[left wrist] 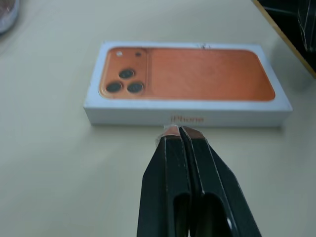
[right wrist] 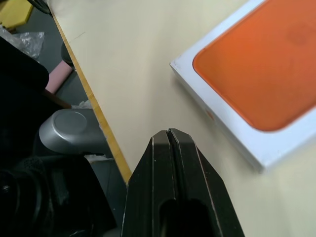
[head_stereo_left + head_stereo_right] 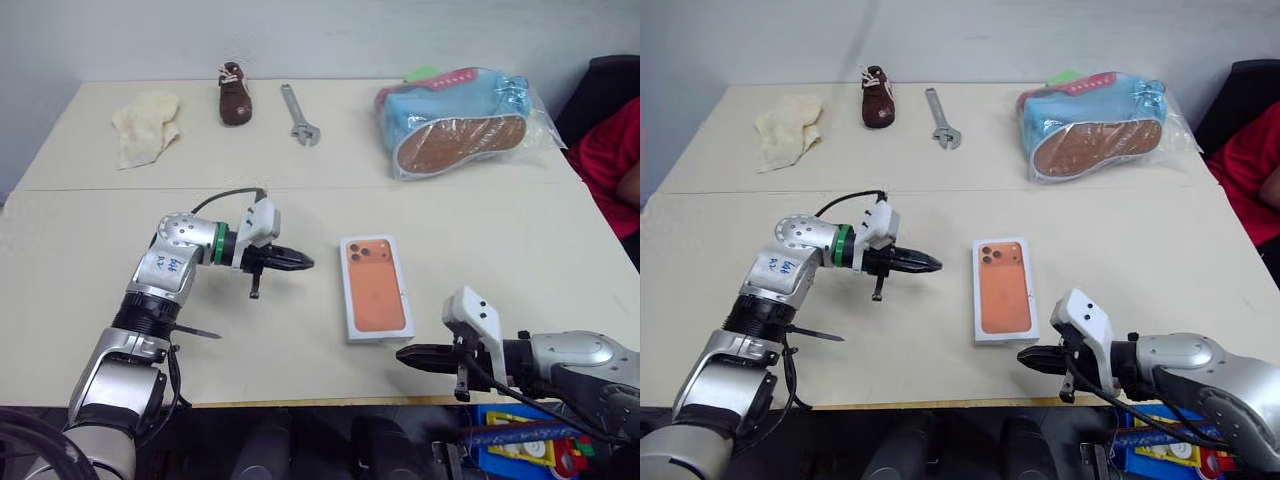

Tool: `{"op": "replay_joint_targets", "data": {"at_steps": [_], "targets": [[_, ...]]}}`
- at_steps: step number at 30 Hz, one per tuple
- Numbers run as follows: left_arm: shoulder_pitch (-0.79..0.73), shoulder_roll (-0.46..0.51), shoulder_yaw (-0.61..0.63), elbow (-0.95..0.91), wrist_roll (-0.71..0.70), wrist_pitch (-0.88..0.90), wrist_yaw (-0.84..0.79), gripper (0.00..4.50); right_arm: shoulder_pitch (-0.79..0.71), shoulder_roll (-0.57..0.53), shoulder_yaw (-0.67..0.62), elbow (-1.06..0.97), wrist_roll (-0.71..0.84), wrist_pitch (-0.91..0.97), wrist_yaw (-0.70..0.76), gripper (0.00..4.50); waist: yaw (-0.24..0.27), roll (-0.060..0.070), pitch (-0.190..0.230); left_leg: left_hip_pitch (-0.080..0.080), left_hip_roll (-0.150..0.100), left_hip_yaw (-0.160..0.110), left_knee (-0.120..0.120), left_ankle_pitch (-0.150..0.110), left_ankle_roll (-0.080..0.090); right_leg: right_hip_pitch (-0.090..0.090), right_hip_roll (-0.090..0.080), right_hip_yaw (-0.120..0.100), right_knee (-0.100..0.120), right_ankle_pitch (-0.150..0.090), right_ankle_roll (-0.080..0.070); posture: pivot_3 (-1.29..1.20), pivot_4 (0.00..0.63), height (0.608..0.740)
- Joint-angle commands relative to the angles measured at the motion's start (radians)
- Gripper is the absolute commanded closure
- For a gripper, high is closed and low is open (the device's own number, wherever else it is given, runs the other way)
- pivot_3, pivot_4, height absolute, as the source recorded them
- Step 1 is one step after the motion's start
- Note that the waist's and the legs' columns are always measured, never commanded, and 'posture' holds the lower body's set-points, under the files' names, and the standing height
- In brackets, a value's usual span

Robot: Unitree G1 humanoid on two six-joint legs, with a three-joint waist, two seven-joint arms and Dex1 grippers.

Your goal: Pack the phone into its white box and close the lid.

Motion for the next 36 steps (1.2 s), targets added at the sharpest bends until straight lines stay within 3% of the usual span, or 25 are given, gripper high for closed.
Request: {"op": "replay_joint_targets", "data": {"at_steps": [1,4,8,12,16,19,20,23,26,30,34,36], "targets": [[-0.039,-0.066,0.007,-0.012,-0.030,0.006,0.009,4.50,-0.032,0.068,-0.023,-0.012,0.044,-0.029,0.011,4.49,0.003,0.000,0.000,0.000,-0.001,0.000,0.000,0.000,0.000,0.000,-0.001,0.000,0.000,0.000,0.000,0.00,0.150,0.740],[-0.067,-0.131,-0.005,0.004,-0.019,0.018,0.030,4.50,-0.079,0.137,-0.031,0.019,0.042,-0.022,-0.045,4.49,0.003,-0.001,0.000,0.000,-0.001,0.000,0.000,0.000,0.000,0.001,-0.001,0.000,-0.001,0.000,0.001,0.00,0.150,0.740],[-0.132,-0.234,-0.058,0.146,0.070,-0.041,0.111,4.50,-0.118,0.135,0.110,0.132,-0.258,-0.091,-0.118,4.49,-0.003,-0.001,0.000,0.000,-0.002,0.001,0.001,0.000,0.000,0.000,0.001,-0.003,0.001,0.000,0.001,0.00,0.150,0.740],[-0.207,-0.282,-0.134,0.371,0.226,-0.138,0.243,4.50,-0.112,0.129,0.215,0.214,-0.434,-0.165,-0.112,4.49,-0.008,-0.001,0.000,0.002,-0.004,0.003,0.000,0.001,0.001,0.000,0.004,-0.005,0.002,0.000,0.001,0.00,0.150,0.740],[-0.251,-0.302,-0.156,0.509,0.282,-0.190,0.288,4.50,-0.083,0.126,0.247,0.235,-0.513,-0.224,-0.086,4.49,-0.008,-0.006,-0.004,0.009,-0.003,0.004,0.000,-0.001,0.004,0.006,0.005,-0.005,0.004,0.001,0.002,0.00,0.150,0.740],[-0.263,-0.290,-0.107,0.517,0.242,-0.190,0.262,4.50,-0.057,0.135,0.198,0.217,-0.518,-0.299,-0.057,4.49,-0.007,-0.005,-0.005,0.020,-0.001,0.004,-0.002,-0.006,0.008,0.019,0.005,-0.005,-0.001,0.001,0.002,0.00,0.150,0.740],[-0.264,-0.270,-0.070,0.495,0.209,-0.171,0.243,4.32,-0.048,0.142,0.150,0.204,-0.483,-0.311,-0.041,4.50,-0.007,-0.005,-0.005,0.019,-0.001,0.003,-0.001,-0.006,0.008,0.018,0.005,-0.004,-0.002,0.001,0.002,0.00,0.150,0.740],[-0.227,-0.177,0.025,0.338,0.086,-0.069,0.107,3.63,-0.009,0.117,0.003,0.162,-0.360,-0.312,0.062,3.95,-0.013,-0.004,-0.003,0.016,-0.001,0.004,-0.002,-0.007,0.007,0.015,0.001,-0.003,-0.002,0.001,0.002,0.00,0.150,0.740],[-0.151,-0.073,0.085,0.131,-0.028,0.103,0.000,2.72,0.031,0.069,-0.109,0.140,-0.279,-0.301,0.170,2.93,-0.020,-0.001,-0.001,0.015,0.001,0.005,-0.002,-0.003,-0.001,0.012,0.002,-0.004,-0.001,0.001,0.002,0.00,0.150,0.740],[0.075,0.211,0.185,-0.252,-0.197,0.325,-0.166,1.45,0.057,-0.034,-0.324,0.198,-0.168,-0.279,0.357,1.55,-0.033,0.003,0.001,0.015,0.003,0.004,-0.003,-0.003,-0.002,0.015,0.002,-0.001,-0.001,0.000,0.001,0.00,0.150,0.740],[0.309,0.459,0.359,-0.494,-0.326,0.504,-0.193,0.27,0.061,-0.155,-0.482,0.322,-0.135,-0.255,0.552,0.21,-0.034,0.005,0.002,0.017,0.005,0.003,-0.003,-0.006,-0.003,0.016,0.002,0.003,-0.006,-0.001,-0.002,0.00,0.150,0.740],[0.415,0.523,0.461,-0.565,-0.346,0.527,-0.160,0.04,0.047,-0.198,-0.510,0.384,-0.166,-0.288,0.612,0.02,-0.026,0.006,0.003,0.018,0.007,0.002,-0.003,-0.011,0.003,0.018,0.002,0.002,-0.006,-0.001,-0.004,0.00,0.150,0.740]]}}
